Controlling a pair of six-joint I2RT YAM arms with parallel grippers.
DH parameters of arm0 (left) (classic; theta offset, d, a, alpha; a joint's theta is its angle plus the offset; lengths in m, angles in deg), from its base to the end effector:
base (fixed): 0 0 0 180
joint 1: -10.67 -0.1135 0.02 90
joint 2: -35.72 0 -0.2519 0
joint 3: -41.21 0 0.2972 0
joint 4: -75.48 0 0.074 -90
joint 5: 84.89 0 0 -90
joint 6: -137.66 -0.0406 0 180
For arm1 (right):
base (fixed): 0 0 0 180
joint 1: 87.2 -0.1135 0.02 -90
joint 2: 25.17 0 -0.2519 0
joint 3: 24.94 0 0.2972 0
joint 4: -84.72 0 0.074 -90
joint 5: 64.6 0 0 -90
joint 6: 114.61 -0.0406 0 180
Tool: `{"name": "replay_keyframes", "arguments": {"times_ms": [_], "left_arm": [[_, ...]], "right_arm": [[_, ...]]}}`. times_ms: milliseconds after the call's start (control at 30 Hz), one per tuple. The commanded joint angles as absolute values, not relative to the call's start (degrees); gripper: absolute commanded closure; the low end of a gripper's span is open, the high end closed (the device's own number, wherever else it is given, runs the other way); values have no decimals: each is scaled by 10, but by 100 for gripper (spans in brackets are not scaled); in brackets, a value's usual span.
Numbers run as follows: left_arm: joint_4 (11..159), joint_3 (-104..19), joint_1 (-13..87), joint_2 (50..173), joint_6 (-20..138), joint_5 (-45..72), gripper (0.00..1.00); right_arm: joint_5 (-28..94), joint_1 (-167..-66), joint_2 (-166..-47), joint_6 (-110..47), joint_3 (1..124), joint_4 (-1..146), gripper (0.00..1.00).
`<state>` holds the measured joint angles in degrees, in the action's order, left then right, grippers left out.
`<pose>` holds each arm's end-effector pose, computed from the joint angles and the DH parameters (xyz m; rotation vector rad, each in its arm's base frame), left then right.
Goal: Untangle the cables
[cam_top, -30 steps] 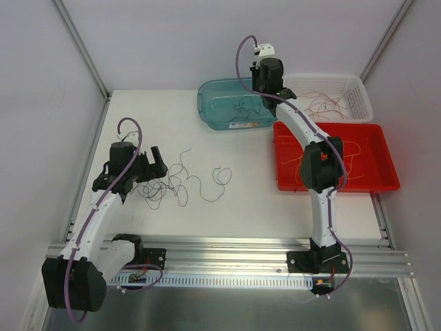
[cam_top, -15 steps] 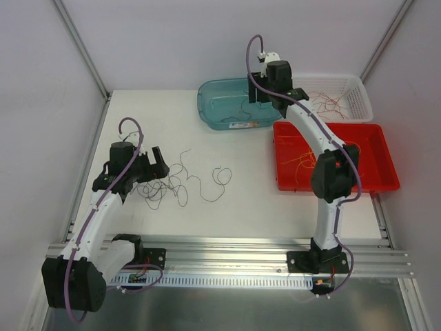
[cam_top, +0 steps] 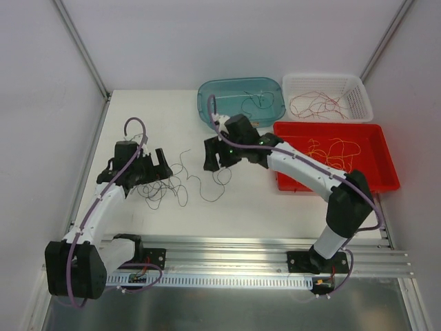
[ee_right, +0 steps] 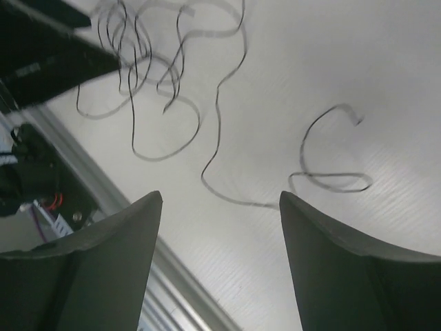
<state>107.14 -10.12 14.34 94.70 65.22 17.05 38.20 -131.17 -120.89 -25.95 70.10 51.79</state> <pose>0.2716 -0.0258 0.2178 -0.1631 2.2696 -0.4319 0.3082 0.3098 0.2977 -0.9315 2.0200 0.6883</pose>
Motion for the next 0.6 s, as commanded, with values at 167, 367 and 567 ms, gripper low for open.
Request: {"name": "replay_keyframes", "arguments": {"times_ms": [167, 367, 567], "left_arm": [[1095, -116, 141, 1001, 671, 172, 6], [1104, -124, 141, 1043, 676, 172, 11], [1111, -131, 141, 1070, 676, 169, 20]], "right_arm": [[386, -1397, -1257, -391, 610, 619, 28], [379, -1413, -1311, -406, 609, 671, 32], [366, -1413, -1326, -402, 609, 678, 61]]}}
